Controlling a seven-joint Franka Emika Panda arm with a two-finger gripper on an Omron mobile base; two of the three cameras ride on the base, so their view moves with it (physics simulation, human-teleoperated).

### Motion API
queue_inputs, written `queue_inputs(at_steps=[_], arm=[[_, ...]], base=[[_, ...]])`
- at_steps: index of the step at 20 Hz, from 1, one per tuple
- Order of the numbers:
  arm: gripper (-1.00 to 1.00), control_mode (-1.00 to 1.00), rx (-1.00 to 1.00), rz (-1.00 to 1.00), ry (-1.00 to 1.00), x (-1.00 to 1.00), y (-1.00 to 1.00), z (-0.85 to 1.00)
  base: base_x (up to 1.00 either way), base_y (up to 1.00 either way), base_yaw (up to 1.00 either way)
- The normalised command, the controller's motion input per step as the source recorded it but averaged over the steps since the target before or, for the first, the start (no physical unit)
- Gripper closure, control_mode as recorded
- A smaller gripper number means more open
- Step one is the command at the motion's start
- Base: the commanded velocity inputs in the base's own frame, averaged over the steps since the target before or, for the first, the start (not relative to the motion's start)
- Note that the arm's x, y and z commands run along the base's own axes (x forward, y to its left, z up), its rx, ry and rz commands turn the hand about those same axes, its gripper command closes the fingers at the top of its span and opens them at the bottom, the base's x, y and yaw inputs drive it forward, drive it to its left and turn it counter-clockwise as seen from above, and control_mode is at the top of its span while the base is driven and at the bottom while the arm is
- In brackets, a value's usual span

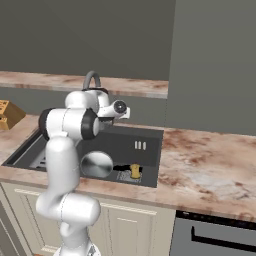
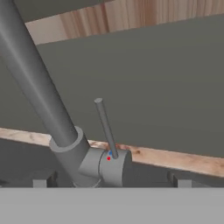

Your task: Pick the pan and sponge and place them into the sink. Then turn on the water.

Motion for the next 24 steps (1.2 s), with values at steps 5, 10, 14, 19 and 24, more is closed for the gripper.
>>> queue_inputs(at_steps=[5, 10, 14, 19, 24], arm=[[-1.00, -1.00, -0.08, 0.00, -0.03, 0.30, 0.00, -0.15], [-1.00, -1.00, -0.05, 0.00, -0.04, 0.29, 0.00, -0.06], [-1.00, -1.00, -0.04, 0.00, -0.04, 0.28, 0.00, -0.12], [-1.00, -1.00, -0.05, 0.00, -0.04, 0.16, 0.00, -0.27], [-1.00, -1.00, -0.07, 0.00, -0.04, 0.11, -0.03, -0.40]], base=[[0.00, 0.00, 0.00], [0.00, 0.00, 0.00], [0.00, 0.00, 0.00], [0.00, 0.00, 0.00], [0.00, 0.00, 0.00]])
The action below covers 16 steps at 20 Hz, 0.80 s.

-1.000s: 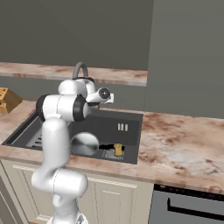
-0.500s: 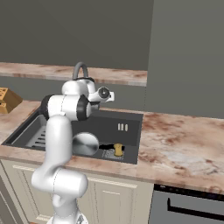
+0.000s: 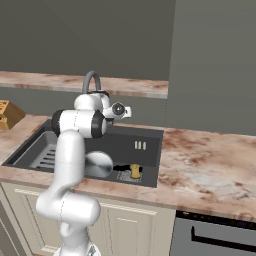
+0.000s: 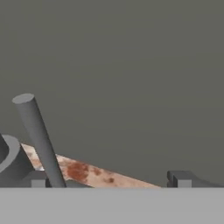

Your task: Pick the pan and sponge and place them into the sink. Then turn on the water.

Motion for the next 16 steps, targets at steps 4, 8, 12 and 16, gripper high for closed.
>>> queue_inputs(at_steps=[4, 8, 12, 16], arm=[[-1.00, -1.00, -0.06, 0.00, -0.05, 0.14, -0.05, -0.30], [-1.00, -1.00, -0.03, 0.00, -0.05, 0.15, -0.03, -0.23], [-1.00, -1.00, -0.05, 0.00, -0.05, 0.14, -0.05, -0.26], [-1.00, -1.00, -0.07, 0.00, -0.07, 0.08, -0.17, -0.26]], base=[[0.00, 0.00, 0.00], [0.00, 0.00, 0.00], [0.00, 0.00, 0.00], [0.00, 0.00, 0.00]])
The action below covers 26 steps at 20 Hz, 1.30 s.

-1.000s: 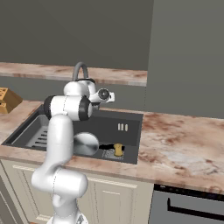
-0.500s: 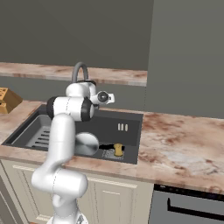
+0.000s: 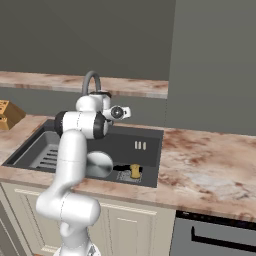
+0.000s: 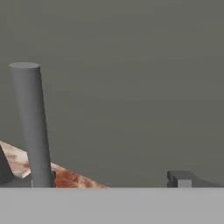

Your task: Pick the pan and sponge and place them into the sink. Then turn on the water.

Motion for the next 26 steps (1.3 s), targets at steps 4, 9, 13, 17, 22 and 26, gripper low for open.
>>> queue_inputs(at_steps=[4, 9, 13, 17, 22, 26], arm=[[-1.00, -1.00, -0.10, 0.00, -0.08, 0.14, -0.31, -0.28], [-1.00, -1.00, -0.10, 0.00, -0.07, 0.19, -0.35, -0.31], [-1.00, -1.00, -0.09, -0.01, -0.07, 0.25, -0.44, -0.32], [-1.00, -1.00, -0.10, -0.04, -0.07, 0.22, -0.46, -0.38], [-1.00, -1.00, -0.11, -0.07, -0.09, 0.14, -0.52, -0.42], [-1.00, -1.00, -0.11, -0.10, -0.09, 0.09, -0.60, -0.47]], base=[[0.00, 0.00, 0.00], [0.00, 0.00, 0.00], [0.00, 0.00, 0.00], [0.00, 0.00, 0.00], [0.00, 0.00, 0.00], [0.00, 0.00, 0.00]])
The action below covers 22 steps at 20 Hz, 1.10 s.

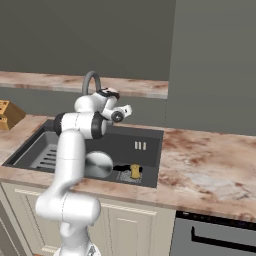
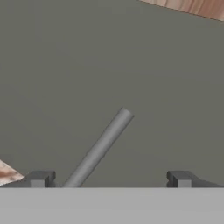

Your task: Pick the pan and sponge and place them into the sink. Then turn on the water.

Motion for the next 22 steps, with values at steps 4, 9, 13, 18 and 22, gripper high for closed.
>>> queue_inputs(at_steps=[4, 9, 13, 18, 22], arm=[[-1.00, -1.00, -0.06, -0.15, -0.10, 0.00, -0.91, -0.64], [-1.00, -1.00, -0.05, -0.17, -0.10, 0.00, -1.00, -0.86], [-1.00, -1.00, -0.06, -0.15, -0.08, 0.00, -1.00, -1.00], [-1.00, -1.00, 0.00, -0.13, -0.05, 0.04, -0.91, -0.50], [-1.00, -1.00, 0.05, -0.05, 0.00, 0.16, -0.81, -0.19]], base=[[0.00, 0.00, 0.00], [0.00, 0.00, 0.00], [0.00, 0.00, 0.00], [0.00, 0.00, 0.00], [0.00, 0.00, 0.00]])
